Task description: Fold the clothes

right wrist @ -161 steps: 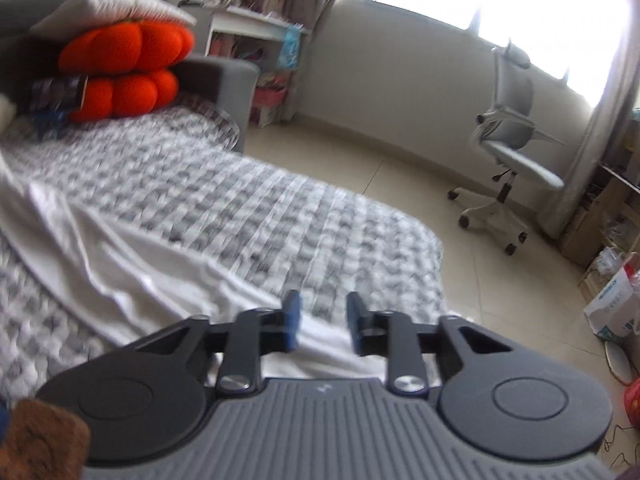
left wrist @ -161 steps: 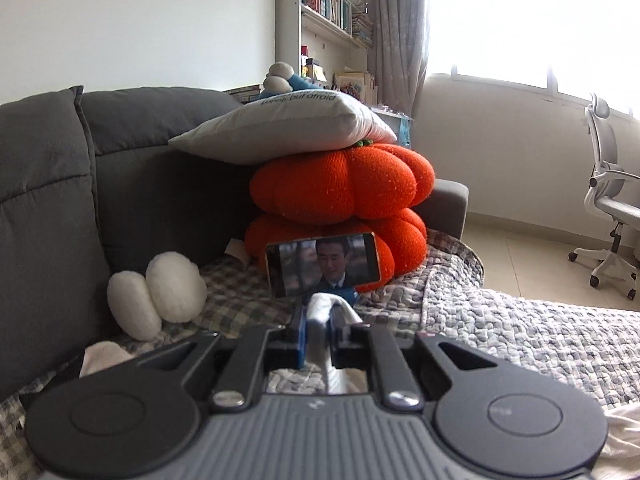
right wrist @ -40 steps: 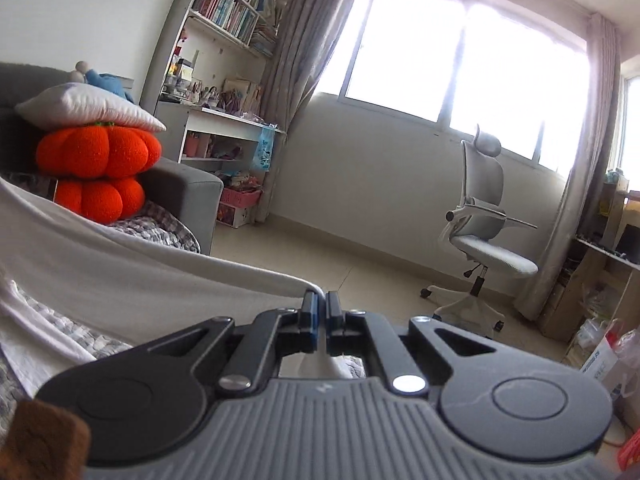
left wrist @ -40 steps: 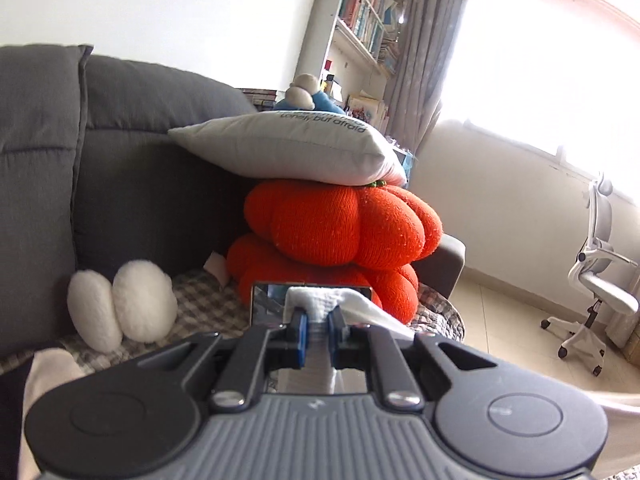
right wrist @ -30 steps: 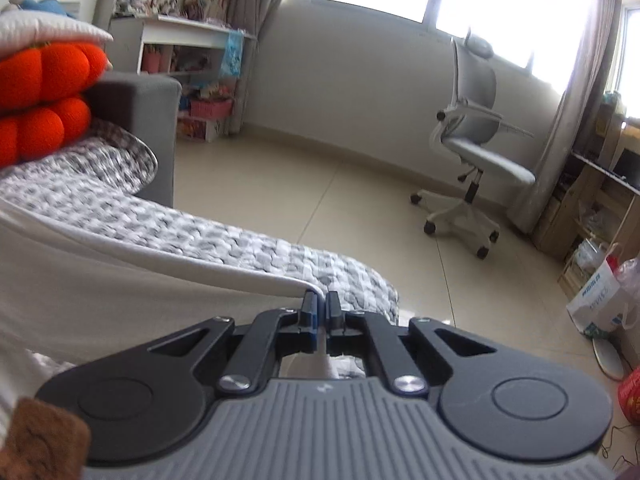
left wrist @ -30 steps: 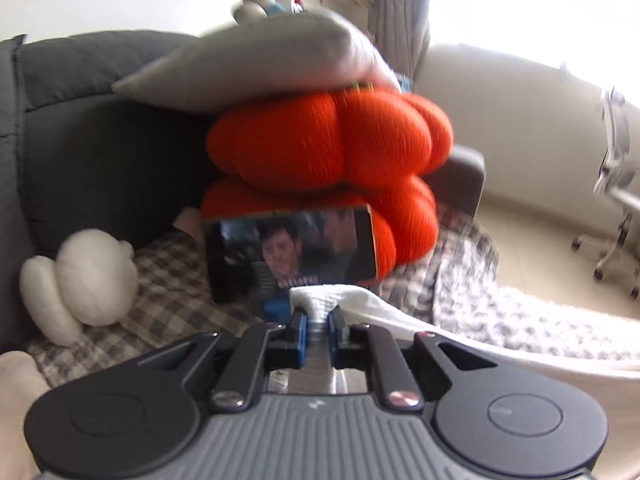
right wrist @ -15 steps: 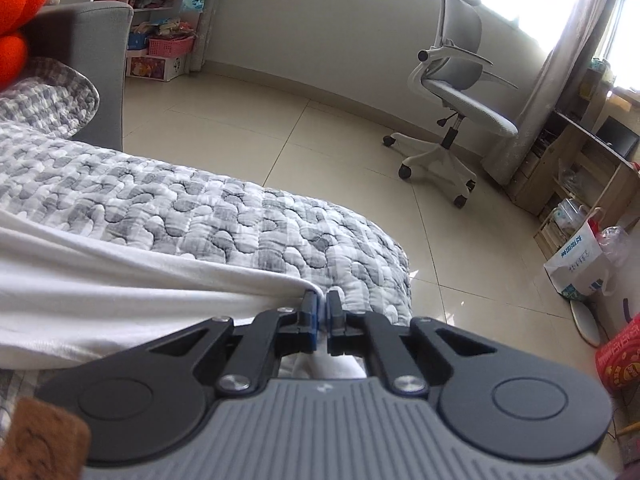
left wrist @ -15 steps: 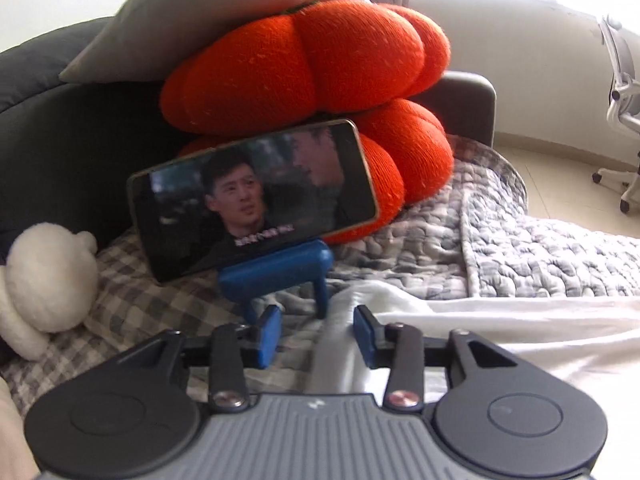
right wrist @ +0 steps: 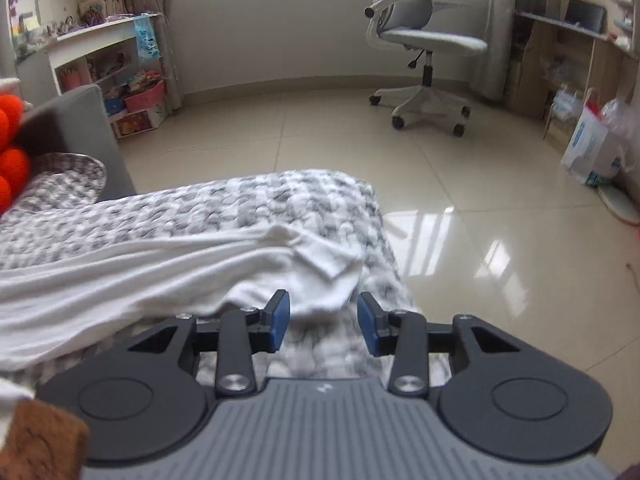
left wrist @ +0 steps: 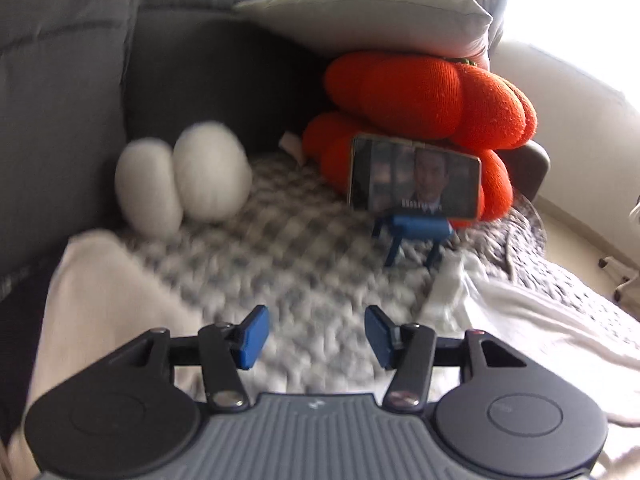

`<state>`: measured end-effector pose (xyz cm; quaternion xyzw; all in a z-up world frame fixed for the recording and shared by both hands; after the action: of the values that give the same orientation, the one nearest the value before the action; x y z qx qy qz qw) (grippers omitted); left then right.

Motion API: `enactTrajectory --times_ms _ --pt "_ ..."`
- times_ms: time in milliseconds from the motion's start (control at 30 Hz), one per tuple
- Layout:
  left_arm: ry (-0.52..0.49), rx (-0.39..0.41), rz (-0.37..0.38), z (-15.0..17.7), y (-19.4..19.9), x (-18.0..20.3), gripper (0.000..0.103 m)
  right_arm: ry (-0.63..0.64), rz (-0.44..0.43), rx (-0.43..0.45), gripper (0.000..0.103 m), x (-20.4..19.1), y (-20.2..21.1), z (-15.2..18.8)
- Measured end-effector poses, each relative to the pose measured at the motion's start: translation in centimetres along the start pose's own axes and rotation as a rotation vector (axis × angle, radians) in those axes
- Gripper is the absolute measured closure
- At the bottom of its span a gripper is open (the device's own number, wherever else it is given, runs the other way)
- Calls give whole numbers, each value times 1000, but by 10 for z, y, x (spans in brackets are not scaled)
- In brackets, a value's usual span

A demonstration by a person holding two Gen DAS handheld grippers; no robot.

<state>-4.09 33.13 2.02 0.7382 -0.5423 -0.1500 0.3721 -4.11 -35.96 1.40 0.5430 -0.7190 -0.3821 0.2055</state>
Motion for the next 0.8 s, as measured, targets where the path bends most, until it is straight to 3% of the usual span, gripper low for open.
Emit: enactTrajectory --times_ms 267,467,633,667,700,733,767,800 --pt "50 -108 73 43 -7 4 49 31 -136 -82 61 9 65 68" --pt "89 -141 70 53 -21 13 44 16 -170 -131 61 15 72 103" --pt "73 -127 45 50 -27 21 46 -38 -195 -96 61 21 69 107" --pt "68 -125 45 49 -28 24 50 -39 -192 -89 60 20 69 107" --pt "61 -127 42 48 -29 26 66 -37 -187 -81 59 19 69 107" --pt "55 -133 37 48 -31 28 74 -36 -183 -74 63 19 69 107" --pt "49 -136 27 48 -33 30 86 -27 -171 -67 74 17 67 107" --pt "51 -135 20 47 -34 30 89 -17 -157 -61 82 15 66 108"
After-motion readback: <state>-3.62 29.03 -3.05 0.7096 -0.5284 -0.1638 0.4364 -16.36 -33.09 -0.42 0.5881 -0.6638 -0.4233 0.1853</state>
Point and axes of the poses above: each gripper's, at about its wrist camera, not at the fingertips, and y roughly against the way its jaws point, x to its right, z to its underside, the point moved 4 cm from there along -y, roughly the way its jaws point, and after that the axes turned 8 degrees about -x, right-handed, at the moved point
